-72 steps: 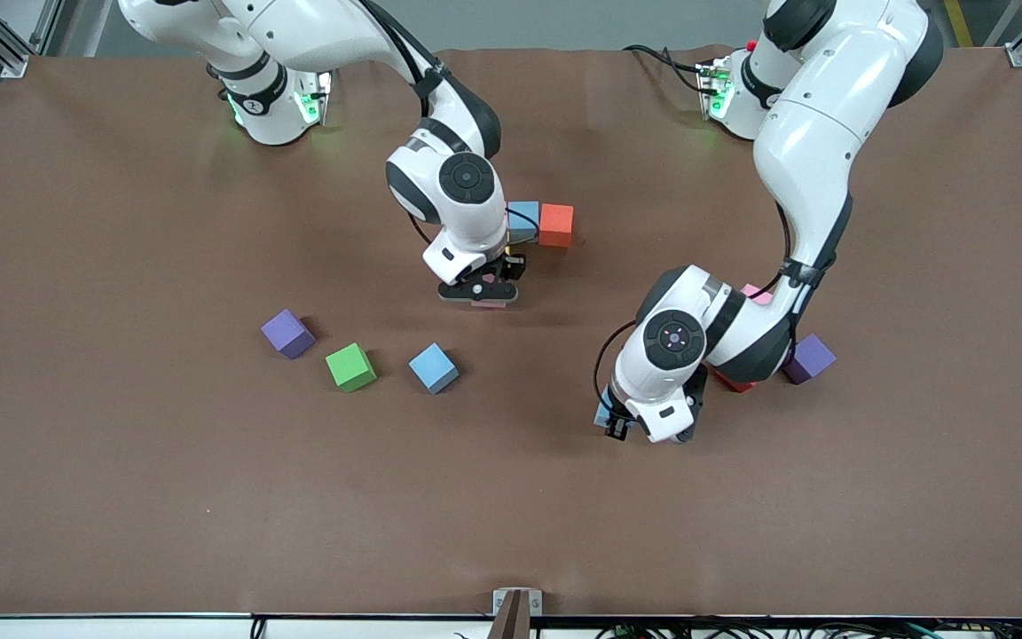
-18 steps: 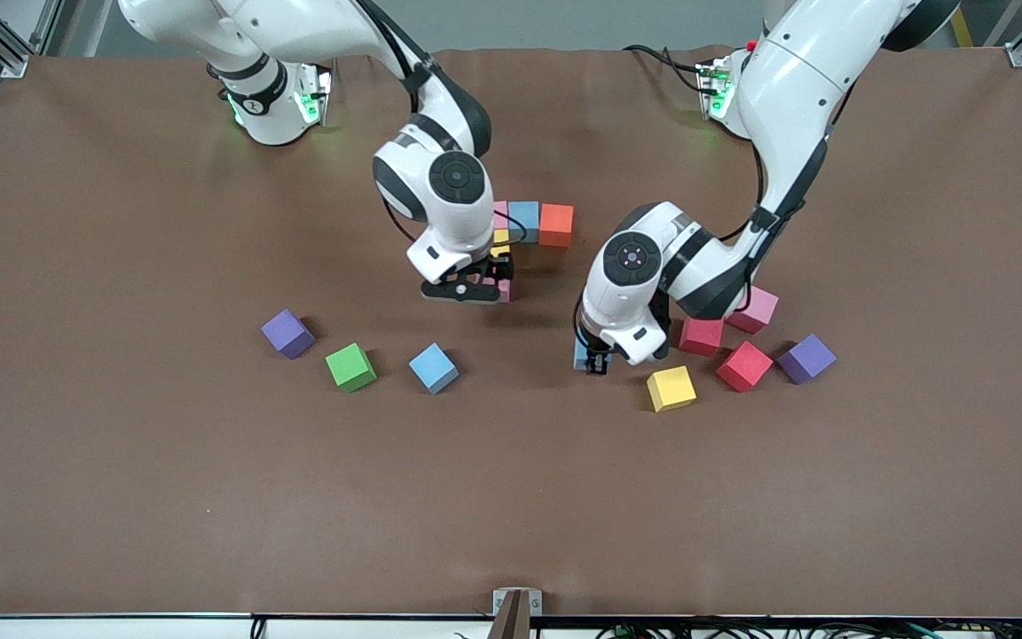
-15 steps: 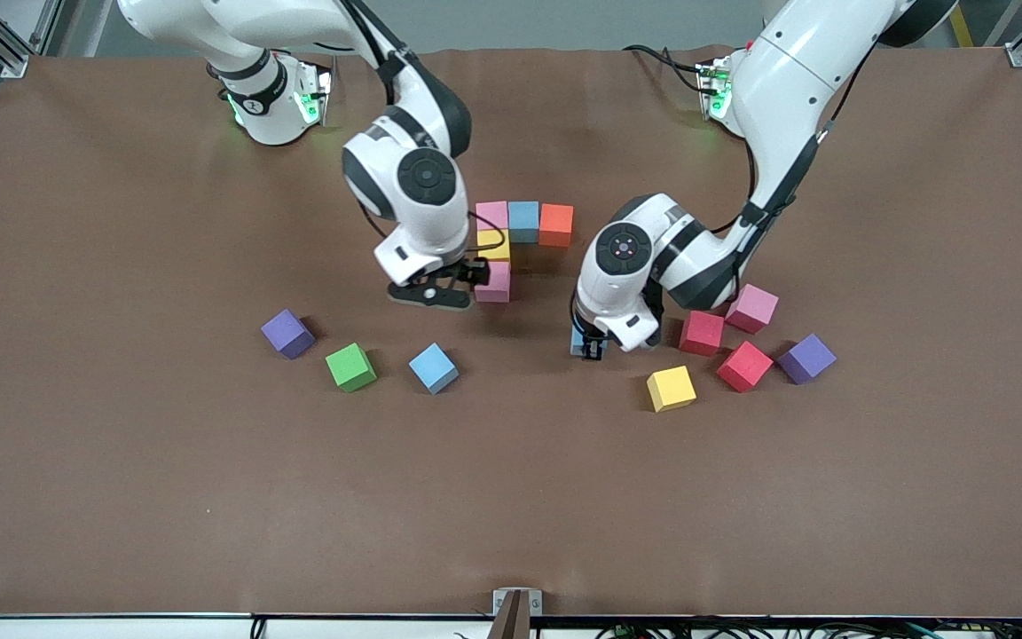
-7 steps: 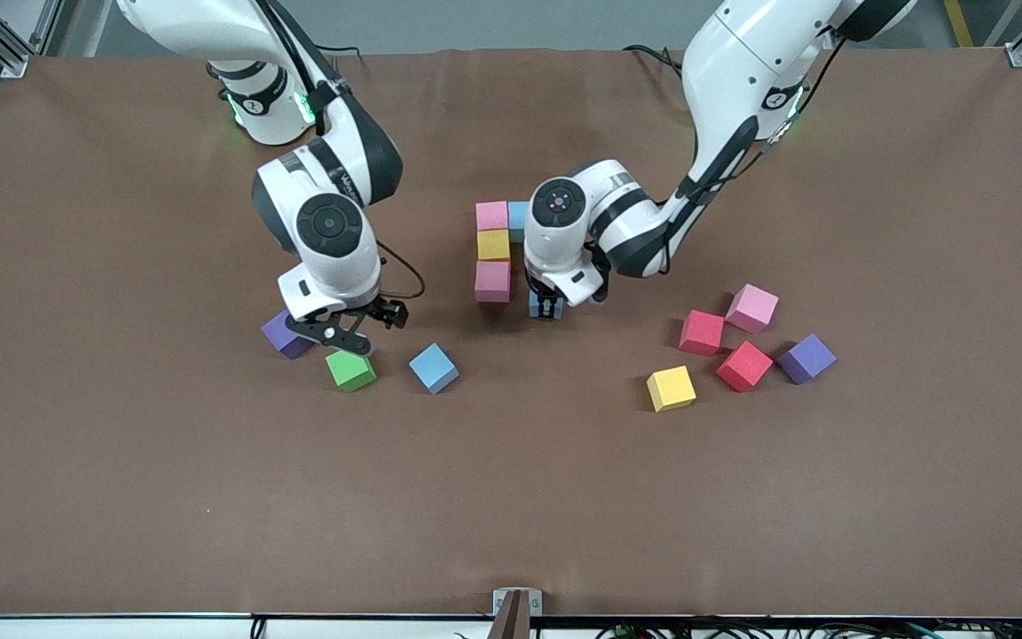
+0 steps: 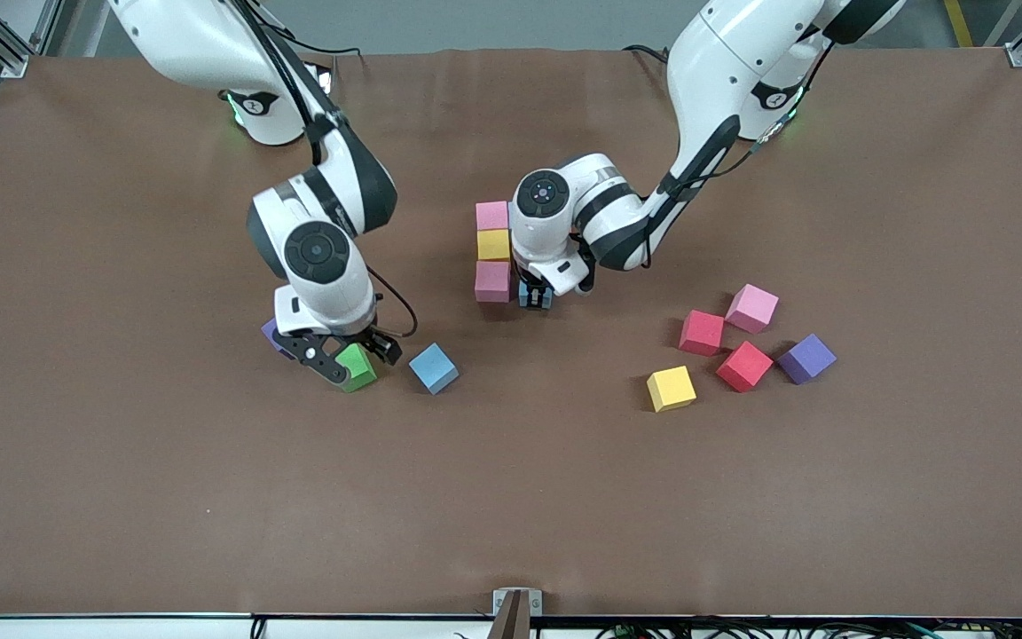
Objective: Arrange 11 blocks into digit 3
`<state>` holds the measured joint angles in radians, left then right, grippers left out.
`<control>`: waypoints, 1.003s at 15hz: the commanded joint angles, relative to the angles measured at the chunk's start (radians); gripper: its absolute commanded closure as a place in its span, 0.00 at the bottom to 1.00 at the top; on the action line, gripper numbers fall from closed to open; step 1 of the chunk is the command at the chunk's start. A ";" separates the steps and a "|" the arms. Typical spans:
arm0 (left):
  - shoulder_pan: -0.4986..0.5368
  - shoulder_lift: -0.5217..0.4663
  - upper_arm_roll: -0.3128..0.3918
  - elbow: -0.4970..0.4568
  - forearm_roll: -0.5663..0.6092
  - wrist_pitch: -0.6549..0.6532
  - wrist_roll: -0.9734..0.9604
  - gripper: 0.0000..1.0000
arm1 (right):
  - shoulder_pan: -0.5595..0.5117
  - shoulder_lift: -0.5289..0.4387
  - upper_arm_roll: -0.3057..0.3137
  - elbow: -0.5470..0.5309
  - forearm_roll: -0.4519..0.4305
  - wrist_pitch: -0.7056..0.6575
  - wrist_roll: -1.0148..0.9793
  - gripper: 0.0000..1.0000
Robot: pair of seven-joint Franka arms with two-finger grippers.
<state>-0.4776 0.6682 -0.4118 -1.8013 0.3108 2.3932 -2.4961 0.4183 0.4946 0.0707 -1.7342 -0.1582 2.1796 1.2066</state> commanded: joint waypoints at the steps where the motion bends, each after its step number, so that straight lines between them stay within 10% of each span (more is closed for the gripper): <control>1: -0.019 0.017 0.005 0.025 -0.004 0.007 -0.015 0.48 | -0.013 0.099 0.012 0.105 0.000 0.022 0.111 0.00; 13: -0.039 0.045 0.011 0.056 -0.003 0.009 -0.027 0.47 | 0.025 0.194 0.014 0.185 0.059 0.127 0.281 0.00; 15: -0.039 0.045 0.013 0.056 0.005 0.009 -0.024 0.29 | 0.040 0.205 0.014 0.183 0.059 0.132 0.283 0.00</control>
<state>-0.5046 0.7046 -0.4106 -1.7609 0.3108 2.3983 -2.5135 0.4458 0.6806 0.0827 -1.5590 -0.1054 2.2980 1.4664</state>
